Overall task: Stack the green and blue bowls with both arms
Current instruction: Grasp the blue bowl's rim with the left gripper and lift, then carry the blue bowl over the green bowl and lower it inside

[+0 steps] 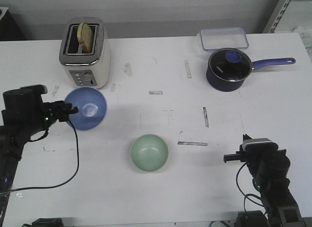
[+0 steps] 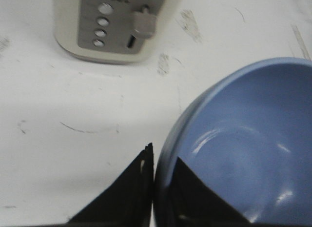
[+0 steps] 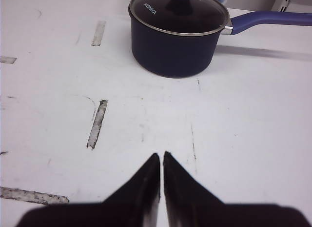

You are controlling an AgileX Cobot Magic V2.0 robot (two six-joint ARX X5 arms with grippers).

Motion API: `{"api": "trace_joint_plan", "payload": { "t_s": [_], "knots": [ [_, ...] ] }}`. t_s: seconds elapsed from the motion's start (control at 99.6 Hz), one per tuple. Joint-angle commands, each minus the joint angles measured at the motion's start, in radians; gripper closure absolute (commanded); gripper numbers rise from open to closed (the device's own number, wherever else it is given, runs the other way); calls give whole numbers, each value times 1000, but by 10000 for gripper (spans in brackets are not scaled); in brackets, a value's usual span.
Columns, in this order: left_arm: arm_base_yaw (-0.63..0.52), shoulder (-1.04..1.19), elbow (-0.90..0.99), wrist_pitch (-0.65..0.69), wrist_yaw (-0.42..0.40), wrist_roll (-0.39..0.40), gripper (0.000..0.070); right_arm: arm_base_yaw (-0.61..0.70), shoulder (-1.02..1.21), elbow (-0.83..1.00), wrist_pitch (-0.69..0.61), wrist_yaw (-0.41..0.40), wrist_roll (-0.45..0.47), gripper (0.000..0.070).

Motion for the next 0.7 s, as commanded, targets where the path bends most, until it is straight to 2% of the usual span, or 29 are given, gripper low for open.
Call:
{"api": "trace_joint_plan", "payload": {
  "t_s": [0.0, 0.121, 0.331, 0.582, 0.693],
  "knots": [
    [-66, 6, 14, -41, 9, -8, 699, 0, 2, 3, 11, -1, 7, 700],
    [-201, 24, 14, -95, 9, -6, 699, 0, 5, 3, 11, 0, 7, 700],
    [-422, 98, 14, -63, 8, 0, 699, 0, 30, 3, 11, -1, 7, 700],
    [-553, 235, 14, -55, 8, 4, 699, 0, 40, 3, 19, 0, 7, 700],
    [-584, 298, 14, -50, 7, 43, 699, 0, 40, 3, 19, 0, 7, 700]
  ]
}}
